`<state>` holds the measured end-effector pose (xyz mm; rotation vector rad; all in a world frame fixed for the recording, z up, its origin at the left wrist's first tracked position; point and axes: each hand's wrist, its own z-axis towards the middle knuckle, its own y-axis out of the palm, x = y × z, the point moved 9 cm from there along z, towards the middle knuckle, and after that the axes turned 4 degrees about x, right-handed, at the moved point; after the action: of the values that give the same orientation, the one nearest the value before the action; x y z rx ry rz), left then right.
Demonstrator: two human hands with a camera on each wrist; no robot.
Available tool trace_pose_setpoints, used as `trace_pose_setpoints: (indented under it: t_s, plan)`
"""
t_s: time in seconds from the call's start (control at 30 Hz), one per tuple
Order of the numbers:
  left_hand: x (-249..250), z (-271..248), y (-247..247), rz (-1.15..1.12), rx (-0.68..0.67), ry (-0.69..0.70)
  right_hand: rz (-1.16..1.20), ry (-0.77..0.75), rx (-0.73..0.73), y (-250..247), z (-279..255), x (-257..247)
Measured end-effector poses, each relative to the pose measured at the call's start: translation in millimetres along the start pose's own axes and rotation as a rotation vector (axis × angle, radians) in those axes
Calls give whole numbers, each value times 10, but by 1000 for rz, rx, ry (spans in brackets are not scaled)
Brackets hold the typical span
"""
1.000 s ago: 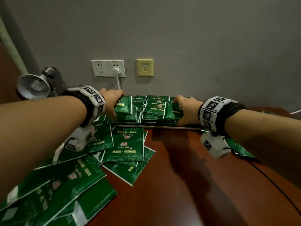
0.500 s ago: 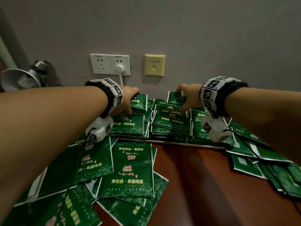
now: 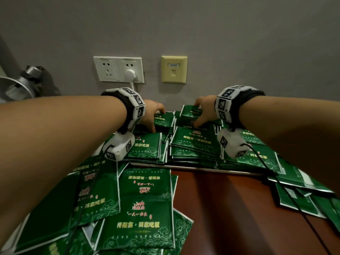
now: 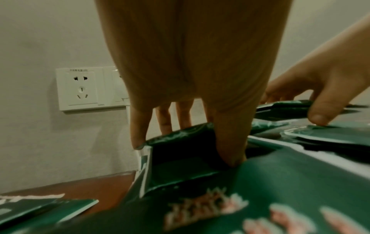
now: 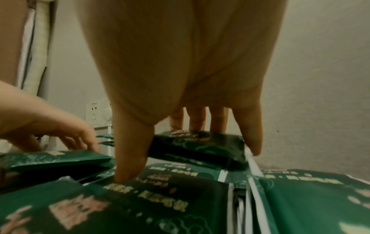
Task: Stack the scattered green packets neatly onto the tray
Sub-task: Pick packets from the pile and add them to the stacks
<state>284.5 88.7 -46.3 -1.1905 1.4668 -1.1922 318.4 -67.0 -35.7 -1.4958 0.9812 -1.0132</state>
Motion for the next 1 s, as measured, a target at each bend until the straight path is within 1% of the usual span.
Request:
trace_pose_setpoints:
  t_s: [0.23,0.37,0.53,0.63,0.7,0.77,0.9,1.0]
  plan:
    - [19,108,23,54,3,20,-59,7,-8,-38,192,-29]
    - [22,212,-34,115,38,45,-71,13,-40,-30,295,-72]
    - [-21,387,-113,194,78,23,-55,11,-31,25,430,-75]
    - [-23,453,-68,196,53,19,-50,-27,-29,64,478,-78]
    - [-13,453,-19,191,21,19,-44,-48,-49,96,477,-91]
    - [-10,462,-3,207,11,17,-37,-60,-40,90,448,-100]
    - [9,474,-61,237,54,18,-30,-77,-1,23,345,-90]
    - [19,404,-118,201,83,-16,-34,-86,19,0,188,-32]
